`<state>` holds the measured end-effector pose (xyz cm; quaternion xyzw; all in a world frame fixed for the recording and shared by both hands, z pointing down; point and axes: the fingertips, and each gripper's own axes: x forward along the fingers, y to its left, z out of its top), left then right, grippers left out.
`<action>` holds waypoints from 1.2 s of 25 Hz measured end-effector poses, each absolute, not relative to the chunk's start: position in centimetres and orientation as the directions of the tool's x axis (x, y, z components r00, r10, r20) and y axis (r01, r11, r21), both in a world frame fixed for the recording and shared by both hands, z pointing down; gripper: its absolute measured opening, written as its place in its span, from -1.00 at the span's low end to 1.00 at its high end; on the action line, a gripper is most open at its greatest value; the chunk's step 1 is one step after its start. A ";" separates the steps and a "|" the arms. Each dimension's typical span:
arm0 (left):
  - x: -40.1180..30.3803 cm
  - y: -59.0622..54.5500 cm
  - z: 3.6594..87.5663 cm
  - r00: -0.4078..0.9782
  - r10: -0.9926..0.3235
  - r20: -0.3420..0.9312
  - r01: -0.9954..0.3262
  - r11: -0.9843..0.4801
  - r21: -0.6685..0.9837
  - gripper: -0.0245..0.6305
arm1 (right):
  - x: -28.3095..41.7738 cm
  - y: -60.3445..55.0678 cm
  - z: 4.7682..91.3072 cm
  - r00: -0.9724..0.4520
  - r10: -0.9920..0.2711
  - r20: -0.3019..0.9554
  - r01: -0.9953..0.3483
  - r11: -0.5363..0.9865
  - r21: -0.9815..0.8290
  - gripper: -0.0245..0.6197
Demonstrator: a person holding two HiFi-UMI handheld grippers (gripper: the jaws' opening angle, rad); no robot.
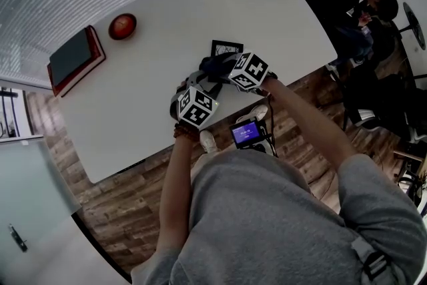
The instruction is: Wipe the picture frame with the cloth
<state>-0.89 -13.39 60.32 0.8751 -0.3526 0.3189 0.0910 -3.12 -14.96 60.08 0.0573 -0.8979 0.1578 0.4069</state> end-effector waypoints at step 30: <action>-0.8 -12.8 59.3 0.628 -0.559 0.542 -0.665 -0.747 -0.001 -0.18 | -1.5 -13.9 53.4 -0.899 0.186 0.396 -0.149 0.721 -0.676 -0.71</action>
